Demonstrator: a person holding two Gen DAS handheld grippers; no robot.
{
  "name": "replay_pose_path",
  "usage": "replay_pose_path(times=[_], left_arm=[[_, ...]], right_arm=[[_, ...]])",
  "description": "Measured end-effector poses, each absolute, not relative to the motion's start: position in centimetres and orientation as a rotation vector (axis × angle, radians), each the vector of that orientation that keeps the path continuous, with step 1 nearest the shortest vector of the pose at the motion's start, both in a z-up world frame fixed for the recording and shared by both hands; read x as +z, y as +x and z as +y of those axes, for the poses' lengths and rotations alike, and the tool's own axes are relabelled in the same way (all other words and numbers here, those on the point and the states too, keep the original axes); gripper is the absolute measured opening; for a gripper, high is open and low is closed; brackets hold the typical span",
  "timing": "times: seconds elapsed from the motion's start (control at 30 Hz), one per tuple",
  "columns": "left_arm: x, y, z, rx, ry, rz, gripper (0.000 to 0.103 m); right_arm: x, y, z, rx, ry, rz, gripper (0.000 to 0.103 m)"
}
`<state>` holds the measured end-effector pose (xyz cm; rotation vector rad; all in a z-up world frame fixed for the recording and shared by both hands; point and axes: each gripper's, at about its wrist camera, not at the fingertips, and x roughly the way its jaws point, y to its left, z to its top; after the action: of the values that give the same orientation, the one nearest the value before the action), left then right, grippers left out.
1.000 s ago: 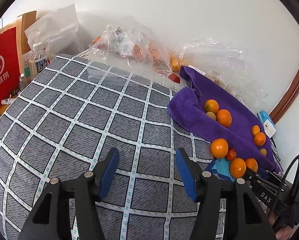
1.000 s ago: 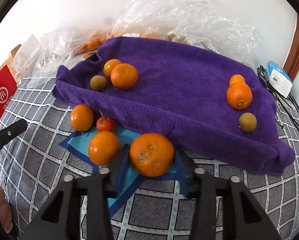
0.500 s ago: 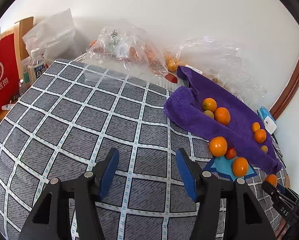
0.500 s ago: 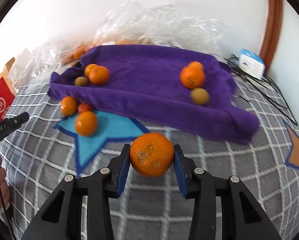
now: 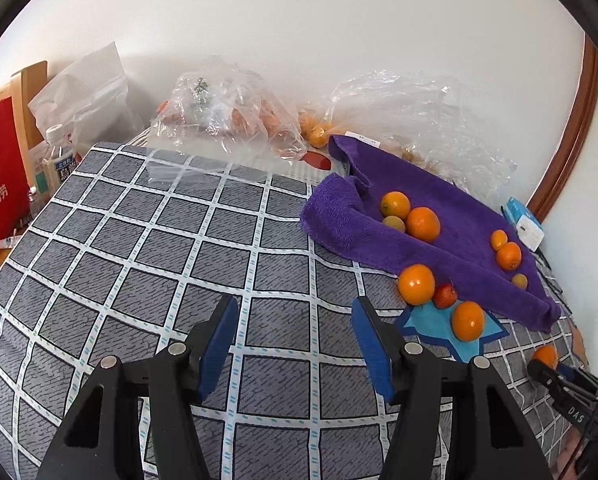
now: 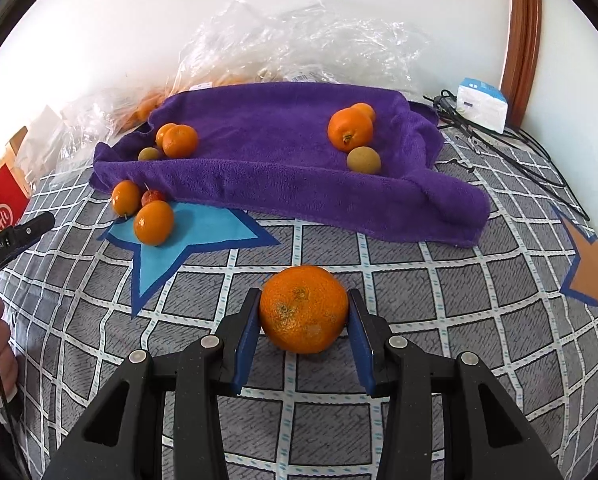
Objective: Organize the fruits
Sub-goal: 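Hold the bumpy orange up with the right gripper while the left gripper grasps an orange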
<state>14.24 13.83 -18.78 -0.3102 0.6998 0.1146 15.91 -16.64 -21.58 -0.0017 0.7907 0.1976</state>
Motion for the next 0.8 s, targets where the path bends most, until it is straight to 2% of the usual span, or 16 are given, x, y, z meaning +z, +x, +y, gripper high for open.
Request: replay_pose_path(times=[0.1,0.33,0.8], left_arm=[[-18.5,15.0,12.7,0.040,-0.320,0.771,0.057],[-17.3,17.7,8.3,-0.022,-0.254,0.812,0.057],[-19.6,21.8,7.3,-0.032,-0.375,0.829,0.055]], right_arm=[[-21.2,16.0,-16.9,0.202,-0.012,0.773,0.041],[-21.7,16.7,-17.6,0.206,0.000,0.766,0.041],[-22.3,17.0,-17.9,0.273,0.031,0.786,0.041]])
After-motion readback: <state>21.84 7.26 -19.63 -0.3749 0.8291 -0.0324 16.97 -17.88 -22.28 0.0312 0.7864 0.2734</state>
